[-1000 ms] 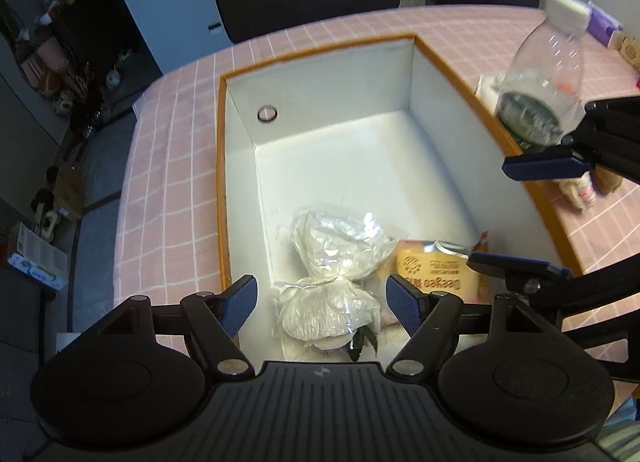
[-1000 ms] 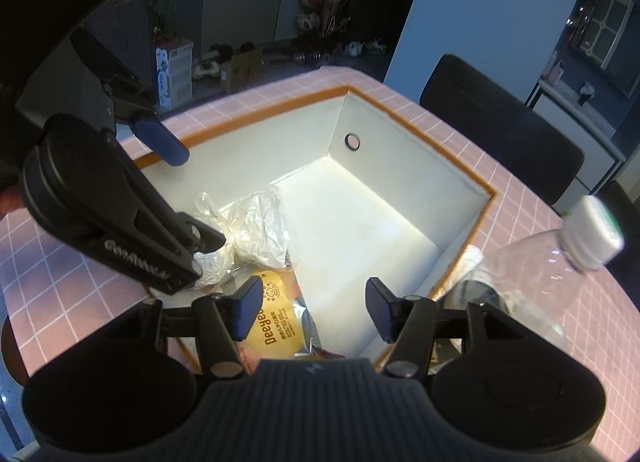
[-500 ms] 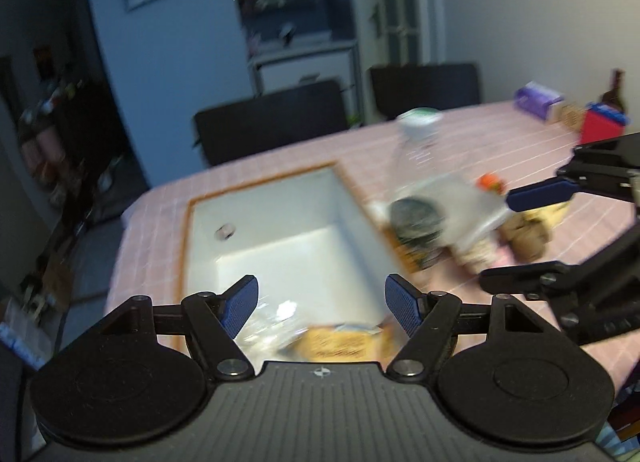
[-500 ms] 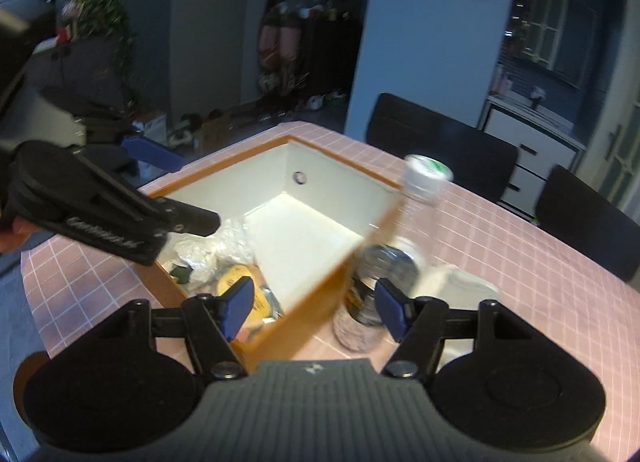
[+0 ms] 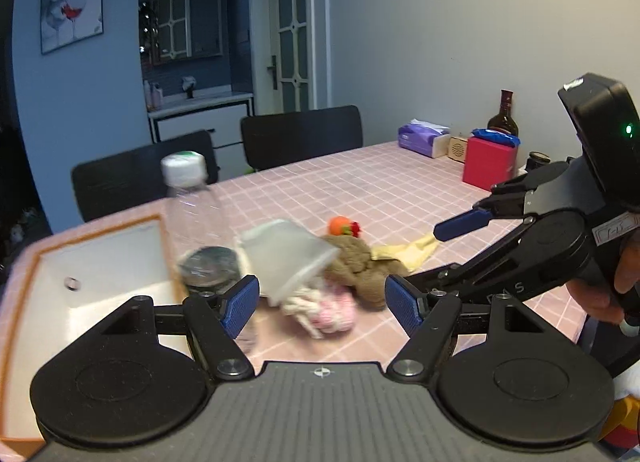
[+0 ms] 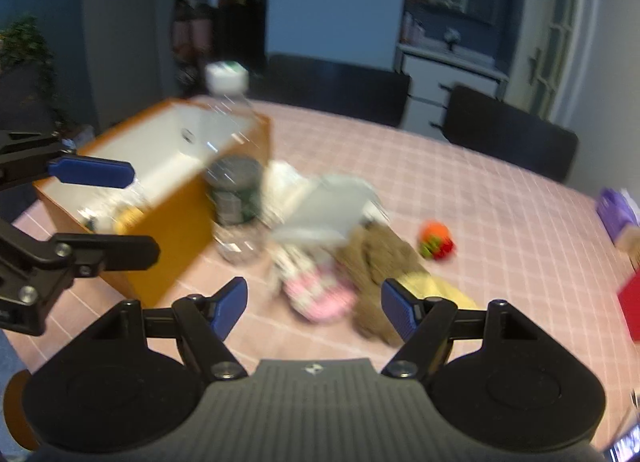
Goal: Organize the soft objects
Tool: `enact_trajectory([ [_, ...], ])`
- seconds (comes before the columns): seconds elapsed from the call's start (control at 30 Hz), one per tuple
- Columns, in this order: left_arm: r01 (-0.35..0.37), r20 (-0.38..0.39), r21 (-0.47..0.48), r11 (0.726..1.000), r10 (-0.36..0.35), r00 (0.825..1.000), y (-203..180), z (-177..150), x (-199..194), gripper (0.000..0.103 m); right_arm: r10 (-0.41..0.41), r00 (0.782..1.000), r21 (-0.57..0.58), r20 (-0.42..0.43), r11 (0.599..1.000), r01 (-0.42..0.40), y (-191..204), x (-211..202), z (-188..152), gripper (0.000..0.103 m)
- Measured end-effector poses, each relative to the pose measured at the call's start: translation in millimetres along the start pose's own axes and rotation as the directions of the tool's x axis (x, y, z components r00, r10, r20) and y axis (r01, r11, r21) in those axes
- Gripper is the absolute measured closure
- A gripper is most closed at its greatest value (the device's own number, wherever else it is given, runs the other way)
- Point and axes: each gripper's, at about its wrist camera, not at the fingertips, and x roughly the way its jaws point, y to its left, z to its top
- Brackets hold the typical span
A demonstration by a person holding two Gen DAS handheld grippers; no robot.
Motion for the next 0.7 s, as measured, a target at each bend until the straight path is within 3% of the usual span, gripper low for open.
enact_trajectory([
  [0.2, -0.005, -0.026, 0.038, 0.999, 0.006, 1.0, -25, -17, 30, 0.018, -0.079, 0.997, 0.013, -0.025, 0.997, 0.079, -46, 17, -33, 0.03],
  [0.33, -0.026, -0.057, 0.095, 0.995, 0.032, 0.998, -39, -29, 55, 0.018, -0.069, 0.993, 0.079, -0.093, 0.994, 0.077, -73, 41, -38, 0.03],
  [0.5, -0.153, -0.038, 0.139, 0.978, 0.16, 0.986, -41, -30, 83, 0.018, -0.062, 0.991, 0.096, -0.121, 0.993, 0.074, -85, 59, -35, 0.03],
  [0.7, -0.223, -0.03, 0.201, 0.954, 0.234, 0.972, -44, -19, 111, 0.018, -0.04, 0.994, 0.081, -0.104, 0.996, 0.049, -91, 80, -18, 0.032],
])
